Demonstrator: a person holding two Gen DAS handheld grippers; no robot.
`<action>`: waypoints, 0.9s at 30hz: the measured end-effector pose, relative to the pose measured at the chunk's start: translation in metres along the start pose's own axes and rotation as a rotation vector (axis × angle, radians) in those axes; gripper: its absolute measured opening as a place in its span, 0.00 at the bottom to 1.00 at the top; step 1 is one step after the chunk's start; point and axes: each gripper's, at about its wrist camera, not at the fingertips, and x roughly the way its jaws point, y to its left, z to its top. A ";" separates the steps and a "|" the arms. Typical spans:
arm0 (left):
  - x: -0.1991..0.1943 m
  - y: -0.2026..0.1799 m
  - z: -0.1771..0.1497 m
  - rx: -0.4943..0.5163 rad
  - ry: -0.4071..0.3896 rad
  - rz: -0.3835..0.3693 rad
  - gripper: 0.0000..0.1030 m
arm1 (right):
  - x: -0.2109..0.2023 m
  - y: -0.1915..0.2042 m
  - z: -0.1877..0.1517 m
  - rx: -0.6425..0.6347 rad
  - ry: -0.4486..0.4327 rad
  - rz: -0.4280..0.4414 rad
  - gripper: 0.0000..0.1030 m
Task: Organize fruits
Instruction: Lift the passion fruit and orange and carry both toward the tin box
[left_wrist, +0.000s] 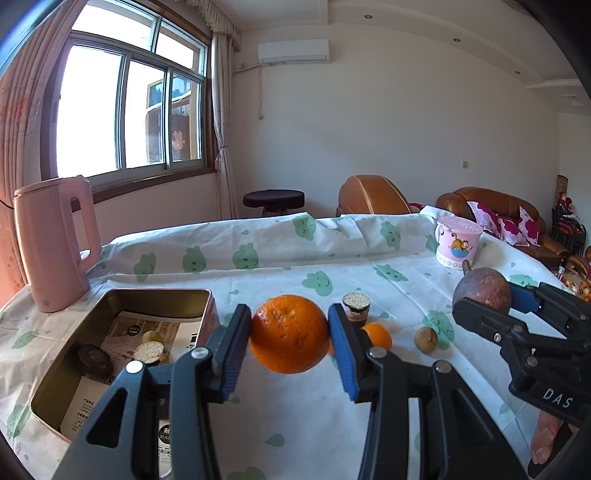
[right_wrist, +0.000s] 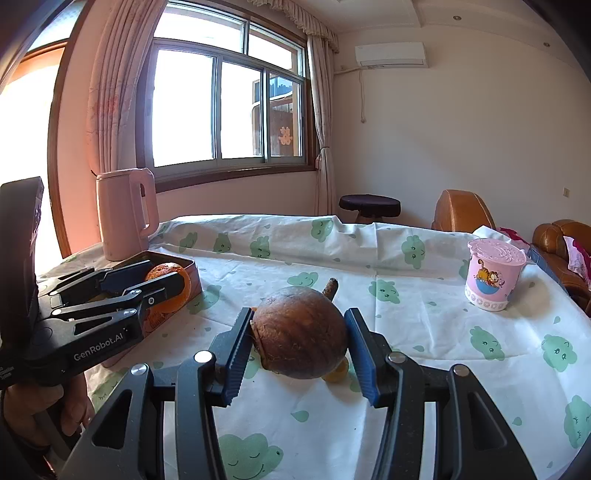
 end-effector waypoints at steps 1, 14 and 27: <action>-0.001 0.000 0.000 0.000 -0.004 0.001 0.44 | -0.001 0.000 0.000 -0.001 -0.004 -0.001 0.50; -0.011 -0.001 -0.001 0.008 -0.046 0.019 0.44 | -0.007 0.001 0.000 -0.011 -0.044 -0.005 0.50; -0.028 -0.004 -0.003 0.026 -0.123 0.068 0.44 | -0.014 0.001 -0.001 -0.020 -0.082 -0.011 0.50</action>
